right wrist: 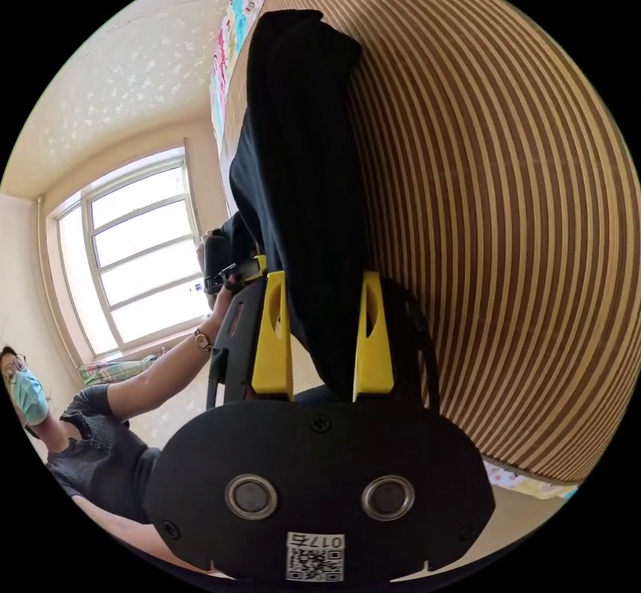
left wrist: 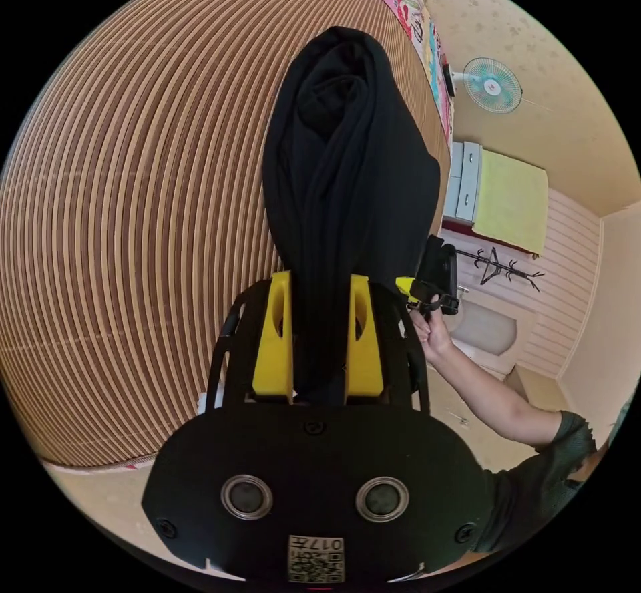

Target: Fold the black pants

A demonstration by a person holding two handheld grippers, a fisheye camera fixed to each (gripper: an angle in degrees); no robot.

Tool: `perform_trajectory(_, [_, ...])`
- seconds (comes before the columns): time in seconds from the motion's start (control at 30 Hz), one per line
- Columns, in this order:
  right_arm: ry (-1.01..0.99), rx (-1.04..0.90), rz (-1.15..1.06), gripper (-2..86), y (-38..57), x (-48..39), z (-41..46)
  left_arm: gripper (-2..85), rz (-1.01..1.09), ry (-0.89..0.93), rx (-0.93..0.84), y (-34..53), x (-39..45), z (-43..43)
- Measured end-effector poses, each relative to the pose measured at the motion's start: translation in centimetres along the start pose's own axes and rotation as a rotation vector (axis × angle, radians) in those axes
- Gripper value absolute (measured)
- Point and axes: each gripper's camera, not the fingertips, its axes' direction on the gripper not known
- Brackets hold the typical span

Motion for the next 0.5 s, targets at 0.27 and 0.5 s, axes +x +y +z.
perform_trajectory(0.27, [-0.2,0.005,0.055,10.5,8.1,0.1,-6.2,8.8,0.041,0.106,-0.153,5.3,2.0,2.4])
perform_trajectory(0.5, [-0.279,0.157,-0.163,8.1,15.8,-3.0,-22.3,8.6,0.264,0.152,-0.285,8.6,15.6,10.4])
